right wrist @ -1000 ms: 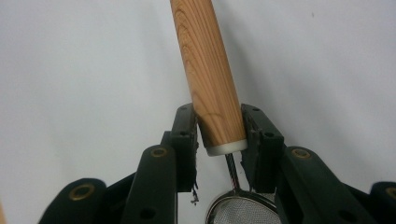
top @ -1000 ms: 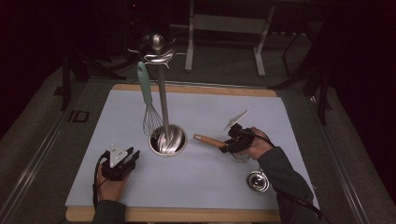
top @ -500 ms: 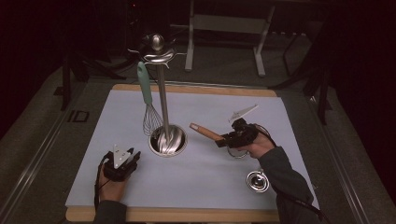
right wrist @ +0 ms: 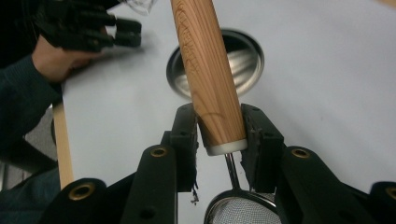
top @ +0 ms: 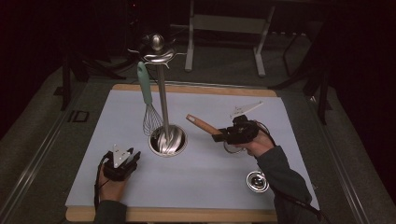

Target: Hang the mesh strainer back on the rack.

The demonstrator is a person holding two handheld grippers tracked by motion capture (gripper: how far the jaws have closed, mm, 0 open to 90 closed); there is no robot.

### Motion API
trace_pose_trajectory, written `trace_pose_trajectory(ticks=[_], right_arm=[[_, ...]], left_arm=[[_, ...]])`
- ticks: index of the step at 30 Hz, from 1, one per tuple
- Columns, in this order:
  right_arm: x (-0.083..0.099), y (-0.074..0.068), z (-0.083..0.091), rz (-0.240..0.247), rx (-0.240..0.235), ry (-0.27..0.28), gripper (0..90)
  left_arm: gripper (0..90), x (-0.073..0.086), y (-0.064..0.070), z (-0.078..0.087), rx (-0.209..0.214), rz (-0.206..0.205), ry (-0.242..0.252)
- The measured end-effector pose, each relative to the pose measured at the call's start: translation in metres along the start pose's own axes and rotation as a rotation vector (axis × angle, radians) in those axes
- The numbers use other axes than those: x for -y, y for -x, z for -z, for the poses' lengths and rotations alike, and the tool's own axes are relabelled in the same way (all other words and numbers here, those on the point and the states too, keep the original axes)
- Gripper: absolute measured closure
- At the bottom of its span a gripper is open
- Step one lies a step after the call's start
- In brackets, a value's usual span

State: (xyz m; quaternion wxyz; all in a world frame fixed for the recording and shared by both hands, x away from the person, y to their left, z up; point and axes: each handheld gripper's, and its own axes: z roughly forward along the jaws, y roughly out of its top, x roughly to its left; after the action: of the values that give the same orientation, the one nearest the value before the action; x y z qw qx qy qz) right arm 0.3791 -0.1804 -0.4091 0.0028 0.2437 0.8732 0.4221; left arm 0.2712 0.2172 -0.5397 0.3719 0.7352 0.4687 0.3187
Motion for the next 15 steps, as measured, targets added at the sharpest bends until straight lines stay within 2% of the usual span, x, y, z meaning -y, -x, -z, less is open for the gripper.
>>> trace_pose_trajectory(ticks=[15], right_arm=[[-0.030,-0.014,0.016,0.056,-0.022,0.127,68.8]], left_arm=[[66.4,0.001,-0.002,0.001,0.003,0.020,0.012]])
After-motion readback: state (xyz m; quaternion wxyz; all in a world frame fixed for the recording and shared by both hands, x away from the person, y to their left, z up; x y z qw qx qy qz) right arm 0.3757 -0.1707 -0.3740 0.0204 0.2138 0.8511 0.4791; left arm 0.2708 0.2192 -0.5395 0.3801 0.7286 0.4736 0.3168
